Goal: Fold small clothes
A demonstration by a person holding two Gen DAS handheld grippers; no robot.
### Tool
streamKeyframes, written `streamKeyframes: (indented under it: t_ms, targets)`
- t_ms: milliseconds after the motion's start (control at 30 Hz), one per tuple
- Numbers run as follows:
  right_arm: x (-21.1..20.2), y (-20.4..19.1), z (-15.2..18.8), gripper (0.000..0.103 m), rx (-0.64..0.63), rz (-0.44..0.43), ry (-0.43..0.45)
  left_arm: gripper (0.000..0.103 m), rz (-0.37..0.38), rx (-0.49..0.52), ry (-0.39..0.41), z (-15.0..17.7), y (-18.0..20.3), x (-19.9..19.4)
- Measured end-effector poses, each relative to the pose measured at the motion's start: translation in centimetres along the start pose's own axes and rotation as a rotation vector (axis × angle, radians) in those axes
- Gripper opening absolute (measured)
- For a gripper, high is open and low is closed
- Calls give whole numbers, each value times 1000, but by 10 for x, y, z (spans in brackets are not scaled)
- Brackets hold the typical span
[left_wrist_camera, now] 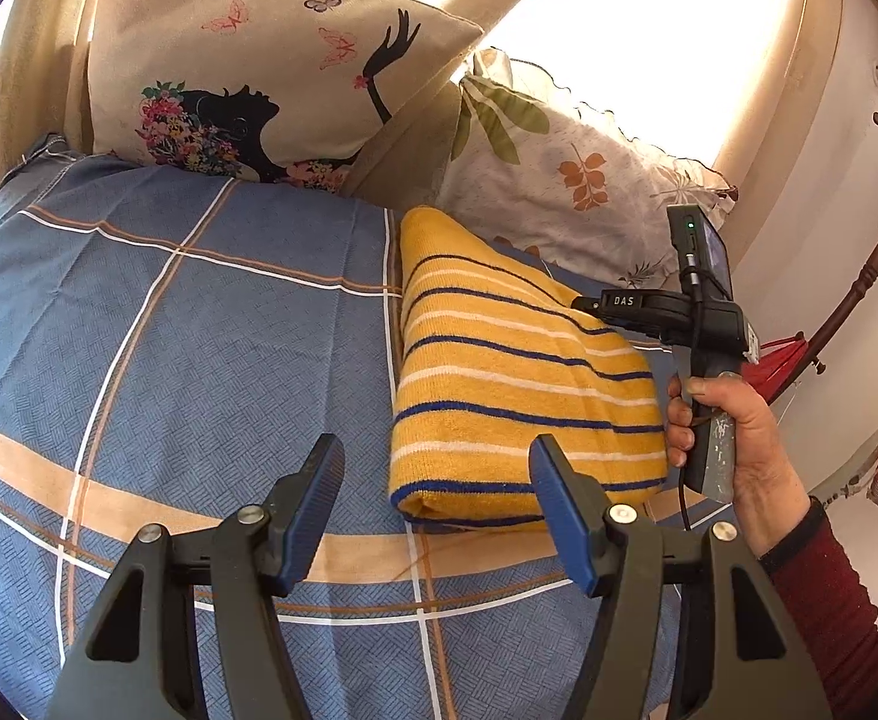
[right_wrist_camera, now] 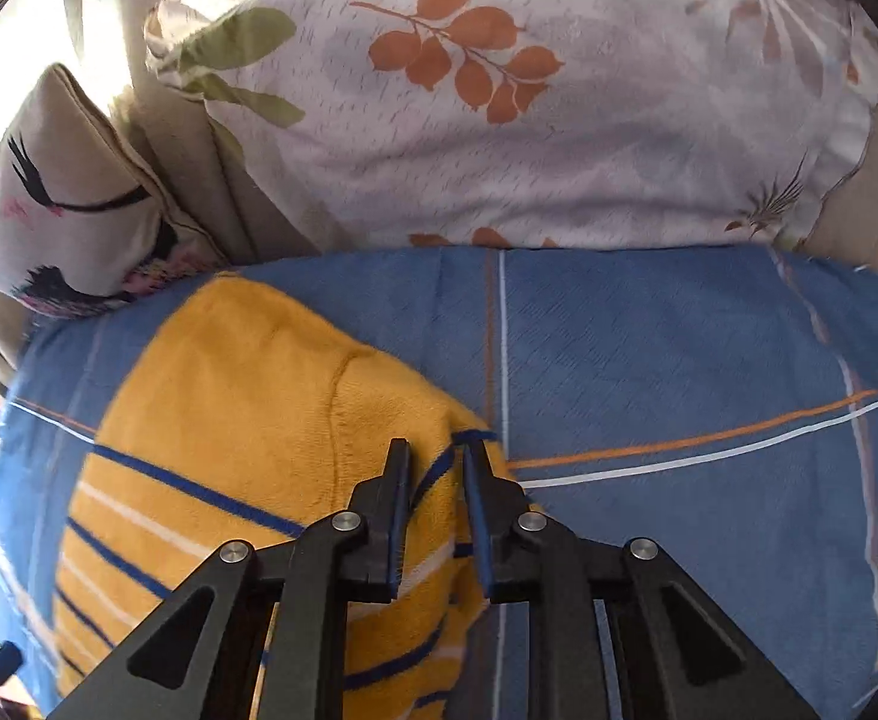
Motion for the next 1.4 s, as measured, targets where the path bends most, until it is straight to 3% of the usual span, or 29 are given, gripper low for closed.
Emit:
streamKeyframes:
  t_ms: [167, 233, 300, 367, 467, 500, 567, 700, 867, 1000, 1100, 1400]
  targets:
    - [-58, -3, 24, 25, 54, -187, 126, 68, -90, 40, 48, 3, 3, -11]
    - [-67, -9, 34, 30, 43, -248, 116, 68, -101, 45, 57, 4, 6, -13]
    - [-56, -21, 44, 35, 19, -265, 43, 68, -99, 50, 63, 5, 9, -17]
    - [-44, -20, 59, 35, 10, -241, -6, 69, -107, 63, 75, 8, 13, -24]
    - [-55, -10, 81, 37, -14, -217, 34, 80, -166, 91, 118, 11, 15, -39]
    - [-62, -6, 89, 41, -20, -202, 47, 82, -191, 100, 135, 11, 16, -43]
    - [-70, 5, 105, 59, -32, -173, 49, 83, -238, 121, 163, 11, 18, -51]
    - [-71, 28, 143, 60, -35, -136, -1, 91, -308, 154, 218, 13, 26, -64]
    - [-96, 56, 178, 65, 50, -145, 18, 97, -390, 186, 261, 16, 37, -77]
    - [-124, 64, 199, 67, 102, -135, 85, 98, -431, 164, 228, 23, 41, -75]
    - [-147, 64, 209, 77, 154, -169, 153, 98, -439, 157, 180, 31, 46, -68]
    - [-169, 51, 216, 87, 120, -77, 262, 99, -340, 108, 56, 50, 45, -37]
Point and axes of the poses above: each gripper's, at about its wrist camera, not at the fingertips, and x roughly the way its jaws point, y to its right, z to its underside, the point moved 2 cm from there along x, roughly the way its jaws point, and after that the axes turned 14 degrees about x, right-handed, at the moved point
